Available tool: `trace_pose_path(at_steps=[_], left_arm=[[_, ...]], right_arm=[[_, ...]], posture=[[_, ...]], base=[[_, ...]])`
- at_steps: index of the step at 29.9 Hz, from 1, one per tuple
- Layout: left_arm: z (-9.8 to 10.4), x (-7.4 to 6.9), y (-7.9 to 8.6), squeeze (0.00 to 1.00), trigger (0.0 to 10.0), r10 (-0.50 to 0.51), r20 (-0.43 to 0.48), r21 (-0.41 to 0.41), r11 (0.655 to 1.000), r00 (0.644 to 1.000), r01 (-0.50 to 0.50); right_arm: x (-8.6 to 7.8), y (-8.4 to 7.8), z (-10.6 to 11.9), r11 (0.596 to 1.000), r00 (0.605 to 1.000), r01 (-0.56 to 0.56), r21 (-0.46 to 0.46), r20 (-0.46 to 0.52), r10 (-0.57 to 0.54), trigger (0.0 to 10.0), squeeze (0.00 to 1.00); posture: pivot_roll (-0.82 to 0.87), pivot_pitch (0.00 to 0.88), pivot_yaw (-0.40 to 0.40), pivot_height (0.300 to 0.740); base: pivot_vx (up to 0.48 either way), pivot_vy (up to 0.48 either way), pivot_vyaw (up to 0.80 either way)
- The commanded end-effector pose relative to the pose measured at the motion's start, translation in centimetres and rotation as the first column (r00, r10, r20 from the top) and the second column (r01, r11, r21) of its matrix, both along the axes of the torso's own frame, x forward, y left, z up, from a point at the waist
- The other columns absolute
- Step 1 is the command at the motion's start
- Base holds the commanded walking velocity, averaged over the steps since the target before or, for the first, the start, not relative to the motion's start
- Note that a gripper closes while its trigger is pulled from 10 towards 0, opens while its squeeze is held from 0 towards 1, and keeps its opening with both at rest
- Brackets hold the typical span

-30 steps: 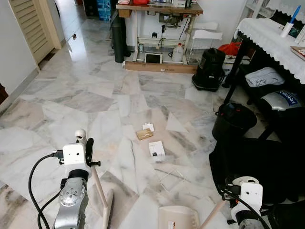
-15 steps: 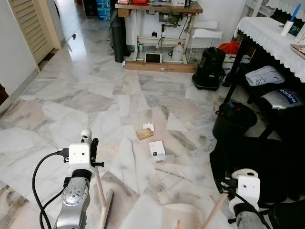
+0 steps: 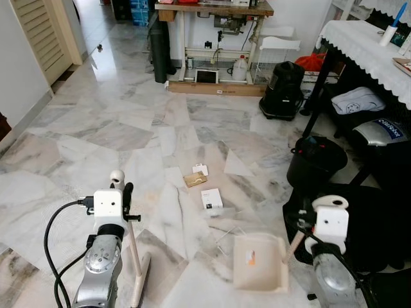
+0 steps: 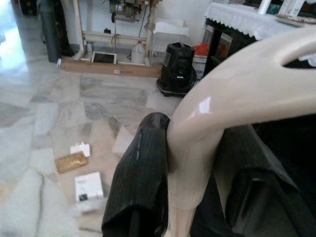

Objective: Sweep floor

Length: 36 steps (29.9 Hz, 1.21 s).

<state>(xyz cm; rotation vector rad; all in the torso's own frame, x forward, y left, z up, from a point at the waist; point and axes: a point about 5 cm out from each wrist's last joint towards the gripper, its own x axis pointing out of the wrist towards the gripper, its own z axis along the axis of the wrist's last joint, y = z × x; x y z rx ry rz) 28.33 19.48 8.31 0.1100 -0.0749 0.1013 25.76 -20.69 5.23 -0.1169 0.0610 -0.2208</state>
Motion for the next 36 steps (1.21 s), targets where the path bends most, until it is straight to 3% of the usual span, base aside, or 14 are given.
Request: trace_pose_path(at_steps=[1, 2, 5, 15, 26, 36], left_arm=[[1.2, 0.8, -0.4, 0.0, 10.0, -0.014, 0.06, 0.004, 1.0, 0.998, 0.014], [1.3, 1.0, -0.7, 0.0, 10.0, -0.033, 0.061, 0.003, 0.999, 0.998, 0.033], [1.4, 1.2, -0.9, 0.0, 10.0, -0.052, 0.059, 0.004, 0.999, 0.997, 0.052], [1.5, 1.5, -0.8, 0.0, 10.0, -0.067, 0.062, -0.023, 0.997, 0.996, 0.068], [1.4, 1.7, -0.8, 0.0, 10.0, -0.062, 0.058, -0.045, 0.997, 0.996, 0.065], [1.2, 1.5, -0.6, 0.0, 10.0, -0.059, 0.057, -0.044, 0.997, 0.997, 0.062]], right_arm=[[0.7, -0.4, 0.6, 0.996, 0.998, 0.048, 0.078, 0.043, -0.051, 10.0, 0.0], [1.1, -0.7, 0.5, 0.989, 0.996, 0.081, 0.123, 0.03, -0.085, 10.0, 0.0], [1.6, -1.0, 0.7, 0.984, 0.993, 0.107, 0.141, 0.036, -0.113, 10.0, 0.0], [3.2, -0.5, 1.7, 0.986, 0.993, 0.081, 0.145, 0.073, -0.093, 10.0, 0.0], [3.5, -0.1, 1.7, 0.985, 0.995, 0.054, 0.166, 0.078, -0.067, 10.0, 0.0], [3.6, 0.3, 1.5, 0.984, 0.996, 0.034, 0.176, 0.076, -0.048, 10.0, 0.0]], posture=[[-0.05, 0.0, -0.02, 0.74], [-0.06, 0.0, -0.017, 0.74], [-0.06, 0.0, -0.014, 0.74], [-0.05, 0.0, -0.014, 0.74], [-0.05, 0.0, -0.014, 0.74], [-0.05, 0.0, -0.011, 0.74]], base=[[0.0, 0.0, 0.0], [0.0, 0.0, 0.0], [0.0, 0.0, 0.0], [0.0, 0.0, 0.0], [0.0, 0.0, 0.0], [0.309, 0.0, 0.0]])
